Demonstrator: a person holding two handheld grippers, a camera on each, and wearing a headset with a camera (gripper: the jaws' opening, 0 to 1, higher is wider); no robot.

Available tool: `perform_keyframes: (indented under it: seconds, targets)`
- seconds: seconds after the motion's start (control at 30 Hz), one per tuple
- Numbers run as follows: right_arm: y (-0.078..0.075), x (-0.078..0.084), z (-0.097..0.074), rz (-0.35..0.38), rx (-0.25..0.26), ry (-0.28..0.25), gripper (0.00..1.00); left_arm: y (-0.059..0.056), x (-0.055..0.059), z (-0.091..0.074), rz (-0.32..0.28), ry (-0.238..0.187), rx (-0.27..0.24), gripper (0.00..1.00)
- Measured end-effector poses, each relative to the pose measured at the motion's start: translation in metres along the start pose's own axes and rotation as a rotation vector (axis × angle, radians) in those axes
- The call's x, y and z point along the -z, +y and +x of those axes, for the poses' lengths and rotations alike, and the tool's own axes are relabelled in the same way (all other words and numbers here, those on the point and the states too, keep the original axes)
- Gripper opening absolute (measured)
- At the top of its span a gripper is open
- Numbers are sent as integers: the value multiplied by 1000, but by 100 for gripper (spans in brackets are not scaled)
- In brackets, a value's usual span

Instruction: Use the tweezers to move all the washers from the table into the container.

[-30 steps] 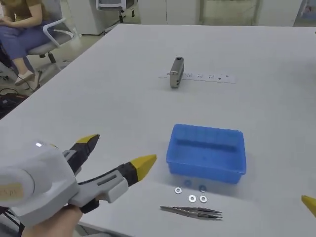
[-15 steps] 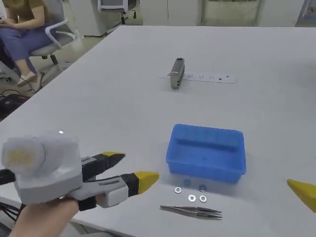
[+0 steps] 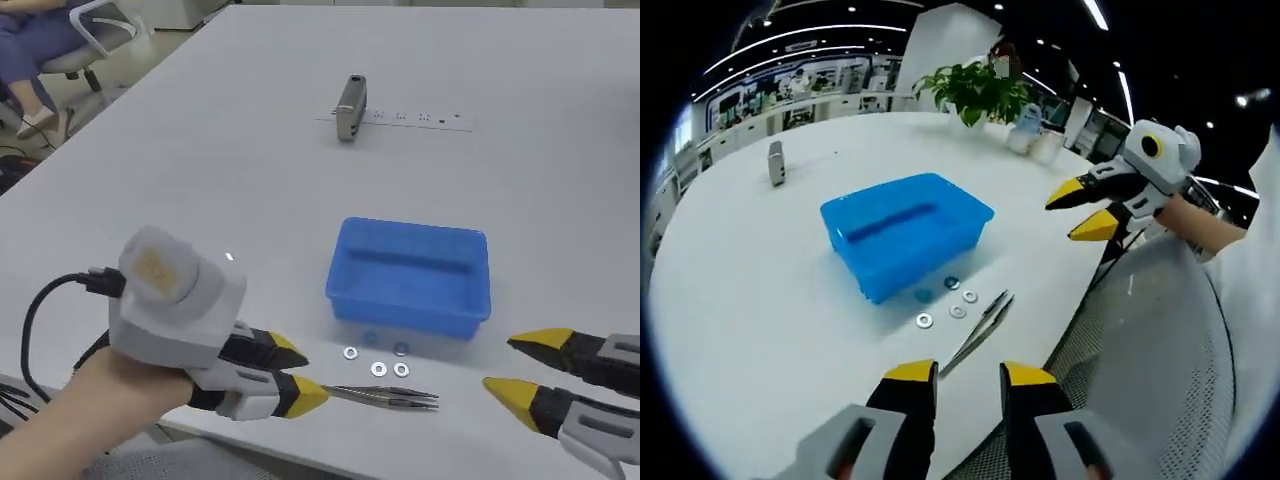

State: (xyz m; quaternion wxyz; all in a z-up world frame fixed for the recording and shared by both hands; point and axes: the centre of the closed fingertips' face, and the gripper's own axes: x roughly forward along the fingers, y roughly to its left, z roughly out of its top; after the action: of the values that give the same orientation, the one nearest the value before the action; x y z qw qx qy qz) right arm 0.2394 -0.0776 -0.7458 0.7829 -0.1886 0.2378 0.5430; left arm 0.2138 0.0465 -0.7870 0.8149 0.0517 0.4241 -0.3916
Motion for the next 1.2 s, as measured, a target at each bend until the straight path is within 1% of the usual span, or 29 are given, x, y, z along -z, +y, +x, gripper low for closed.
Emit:
perform_keyframes:
  seconds: [0.03, 0.07, 0.13, 0.2, 0.23, 0.3, 0.33, 0.37, 0.43, 0.5, 0.6, 0.63, 0.67, 0.7, 0.73, 0.8, 0.83, 0.87, 0.9, 0.97, 1.03, 1.1, 1.17, 1.2]
  targets:
    - [0, 2, 2, -2, -3, 7, 20, 2, 0, 3, 3, 6, -4, 21]
    - [1, 6, 6, 1, -14, 26, 19, 3, 3, 5, 21, 29, 1, 20]
    - [3, 13, 11, 11, -32, 51, 18, 2, 4, 10, 28, 39, 21, 17]
    - [5, 19, 16, 28, -50, 75, 18, 3, 5, 15, 37, 59, 26, 16]
    - [5, 21, 18, 28, -55, 79, 19, 6, 8, 17, 74, 90, 15, 16]
    - [8, 24, 21, 32, -65, 95, 19, 8, 11, 20, 126, 120, 8, 14]
    - [9, 25, 22, 29, -71, 101, 19, 8, 11, 23, 156, 129, 15, 12]
    - [9, 29, 24, 29, -74, 115, 19, 7, 12, 25, 168, 136, 22, 11]
    - [10, 32, 26, 22, -80, 129, 19, 8, 14, 27, 190, 147, 19, 10]
    - [10, 34, 27, 24, -84, 137, 19, 7, 15, 30, 202, 153, 27, 10]
    - [11, 34, 27, 28, -88, 139, 18, 9, 16, 32, 235, 165, 26, 8]
    - [11, 35, 28, 29, -92, 142, 18, 12, 18, 32, 277, 184, 16, 8]
    - [11, 35, 28, 25, -92, 144, 18, 11, 19, 33, 288, 190, 13, 8]
    - [11, 35, 28, 22, -92, 146, 18, 12, 19, 32, 293, 194, 13, 7]
    - [11, 35, 28, 20, -93, 148, 18, 12, 18, 33, 302, 187, 16, 6]
    - [12, 36, 30, 20, -95, 150, 18, 12, 18, 32, 317, 193, 21, 4]
    - [12, 36, 30, 21, -98, 151, 18, 13, 19, 33, 333, 202, 18, 3]
    - [13, 36, 31, 21, -99, 152, 18, 13, 18, 33, 361, 196, 14, 2]
    - [13, 36, 32, 19, -100, 152, 18, 13, 19, 33, 375, 203, 11, 1]
    - [15, 35, 33, 14, -103, 153, 18, 13, 19, 33, 409, 204, 13, 0]
    - [17, 34, 37, 2, -107, 158, 18, 12, 19, 33, 455, 209, 18, 0]
    - [18, 33, 39, -5, -115, 161, 18, 8, 20, 34, 481, 207, 35, 0]
    - [21, 31, 43, -21, -126, 165, 18, 4, 16, 31, 501, 181, 38, 0]
    - [22, 31, 44, -31, -130, 170, 19, 1, 13, 29, 514, 166, 50, 0]
